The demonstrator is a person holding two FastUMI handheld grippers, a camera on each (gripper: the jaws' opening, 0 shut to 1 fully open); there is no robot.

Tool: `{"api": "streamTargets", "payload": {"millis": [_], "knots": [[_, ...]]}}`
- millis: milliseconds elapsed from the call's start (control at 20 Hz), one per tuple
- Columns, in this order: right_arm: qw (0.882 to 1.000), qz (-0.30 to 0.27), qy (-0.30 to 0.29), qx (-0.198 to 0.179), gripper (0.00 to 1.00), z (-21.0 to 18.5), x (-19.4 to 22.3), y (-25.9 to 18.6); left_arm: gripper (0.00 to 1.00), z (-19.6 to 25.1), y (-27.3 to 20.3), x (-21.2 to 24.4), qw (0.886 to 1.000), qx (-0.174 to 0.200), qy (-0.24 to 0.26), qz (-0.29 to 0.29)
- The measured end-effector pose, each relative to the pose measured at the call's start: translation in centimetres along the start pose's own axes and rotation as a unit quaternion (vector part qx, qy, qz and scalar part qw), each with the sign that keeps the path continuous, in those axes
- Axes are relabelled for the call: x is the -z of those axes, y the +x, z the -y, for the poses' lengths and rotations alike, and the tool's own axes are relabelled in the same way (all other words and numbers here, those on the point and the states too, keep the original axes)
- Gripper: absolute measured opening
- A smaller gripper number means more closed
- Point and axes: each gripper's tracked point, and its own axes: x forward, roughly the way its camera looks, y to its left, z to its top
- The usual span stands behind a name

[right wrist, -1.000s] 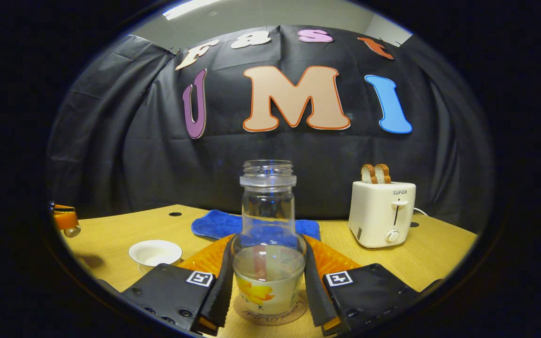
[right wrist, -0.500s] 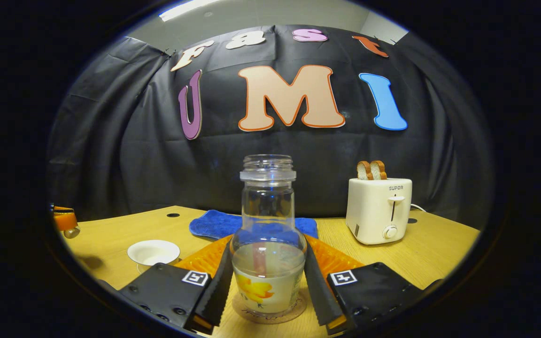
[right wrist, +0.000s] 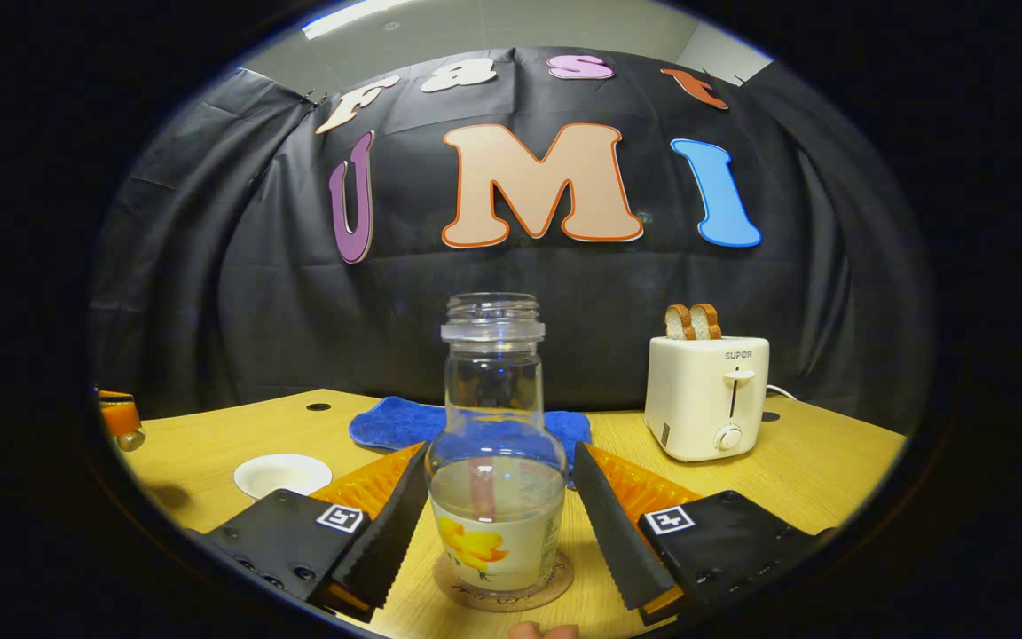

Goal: Open the teacup lid with one hand, grasp the water bottle and pour water into the teacup with the other hand; after pouring, place the water bottle on the coaster and then close the teacup lid.

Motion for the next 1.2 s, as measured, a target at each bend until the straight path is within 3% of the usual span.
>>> {"api": "streamTargets", "payload": {"millis": [50,100,650,800,850,900,1000,1050,1200], "knots": [[1.0,0.0,0.0,-0.006,0.98,-0.1,0.0,-0.4,0.22,0.0,0.0,0.0,1.0,0.0,0.0,0.0],[1.0,0.0,0.0,-0.01,0.93,-0.2,0.1,-1.0,0.22,0.0,0.0,0.0,1.0,0.0,0.0,-0.001],[0.998,0.001,0.002,-0.059,0.98,1.5,-0.2,-9.3,0.22,0.3,0.1,0.0,1.0,0.015,0.001,0.001],[0.998,0.002,0.001,-0.056,0.93,3.3,-0.4,-11.9,0.22,0.5,0.4,0.2,1.0,0.021,0.0,0.001],[0.999,0.003,0.001,-0.054,1.0,3.8,-0.4,-12.7,0.22,0.8,0.8,0.2,1.0,0.026,0.0,0.0],[0.999,0.003,0.001,-0.05,0.93,4.4,-0.5,-13.2,0.22,1.6,1.6,0.1,0.999,0.033,0.0,0.0],[0.999,0.004,0.001,-0.043,0.98,5.2,-0.6,-14.0,0.22,2.7,2.9,0.0,0.999,0.044,0.0,0.0],[0.999,0.005,0.001,-0.043,0.93,5.4,-0.5,-14.3,0.22,3.1,3.5,-0.1,0.999,0.047,-0.001,-0.001],[0.999,0.004,0.001,-0.05,0.93,5.1,-0.5,-14.6,0.22,4.6,5.4,0.1,0.999,0.05,-0.001,-0.002]]}}
